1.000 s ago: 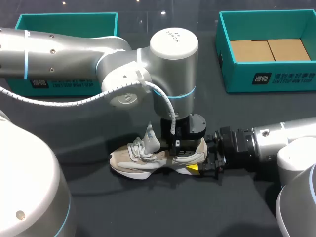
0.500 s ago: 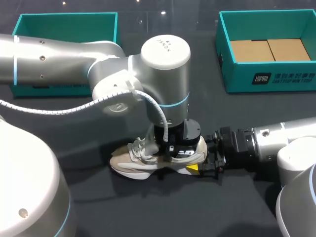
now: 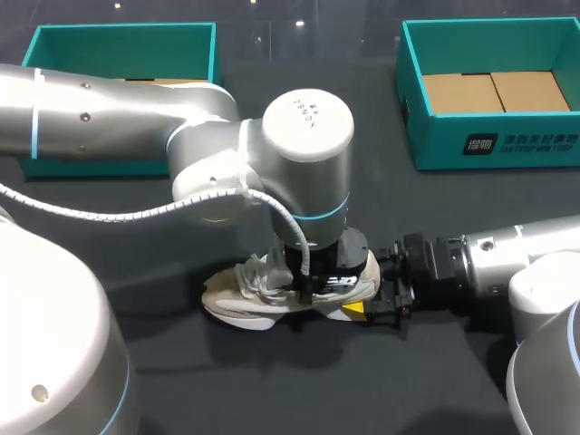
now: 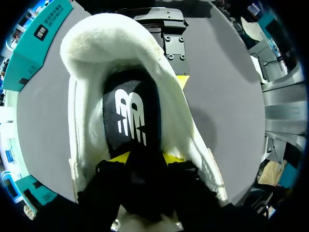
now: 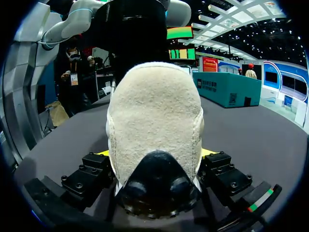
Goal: Take the shoe out of the shoebox, open the shoe tongue, remove and reinsert the insole, then place the shoe into the shoebox
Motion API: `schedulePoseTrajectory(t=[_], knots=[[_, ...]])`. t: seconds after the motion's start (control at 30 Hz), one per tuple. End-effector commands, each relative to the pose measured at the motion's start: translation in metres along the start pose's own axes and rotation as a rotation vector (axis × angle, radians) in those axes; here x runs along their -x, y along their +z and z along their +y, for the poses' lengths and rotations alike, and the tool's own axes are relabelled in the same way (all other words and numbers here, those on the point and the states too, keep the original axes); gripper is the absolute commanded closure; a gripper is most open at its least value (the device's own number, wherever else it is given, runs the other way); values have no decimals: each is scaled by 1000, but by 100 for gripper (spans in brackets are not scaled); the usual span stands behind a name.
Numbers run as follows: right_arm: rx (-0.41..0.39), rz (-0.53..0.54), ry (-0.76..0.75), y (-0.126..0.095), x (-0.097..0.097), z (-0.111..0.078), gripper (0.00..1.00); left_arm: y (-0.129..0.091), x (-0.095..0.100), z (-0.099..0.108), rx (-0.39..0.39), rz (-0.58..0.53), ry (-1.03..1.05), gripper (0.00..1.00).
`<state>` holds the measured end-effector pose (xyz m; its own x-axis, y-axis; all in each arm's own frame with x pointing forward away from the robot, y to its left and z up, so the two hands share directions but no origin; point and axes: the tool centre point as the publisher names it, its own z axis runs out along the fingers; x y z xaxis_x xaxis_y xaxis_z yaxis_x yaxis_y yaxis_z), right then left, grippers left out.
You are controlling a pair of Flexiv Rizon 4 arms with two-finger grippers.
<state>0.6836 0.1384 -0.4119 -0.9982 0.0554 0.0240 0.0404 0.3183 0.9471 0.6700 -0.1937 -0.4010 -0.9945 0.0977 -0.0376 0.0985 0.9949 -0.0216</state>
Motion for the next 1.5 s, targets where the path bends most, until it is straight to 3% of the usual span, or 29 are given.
schedulePoseTrajectory(t=[0.03, 0.13, 0.43, 0.67, 0.83, 1.13, 1.5], knots=[[-2, 0, 1, 1, 0, 0, 100, 11, -5, -12, 22, -27, 5, 60], [-2, 0, 1, 1, 0, 0, 100, 13, -4, -11, 23, -51, 3, 60], [-2, 0, 1, 1, 0, 0, 100, 15, 14, -3, 40, -97, -47, 74], [-2, 0, 1, 1, 0, 0, 100, 10, 24, -1, 38, -97, -86, 100], [-2, 0, 1, 1, 0, 0, 100, 6, 21, -1, 0, -77, -79, 100], [-2, 0, 1, 1, 0, 0, 100, -11, 12, 6, -150, -11, -71, 100], [-2, 0, 1, 1, 0, 0, 100, -23, 7, 11, -273, 12, -97, 100]])
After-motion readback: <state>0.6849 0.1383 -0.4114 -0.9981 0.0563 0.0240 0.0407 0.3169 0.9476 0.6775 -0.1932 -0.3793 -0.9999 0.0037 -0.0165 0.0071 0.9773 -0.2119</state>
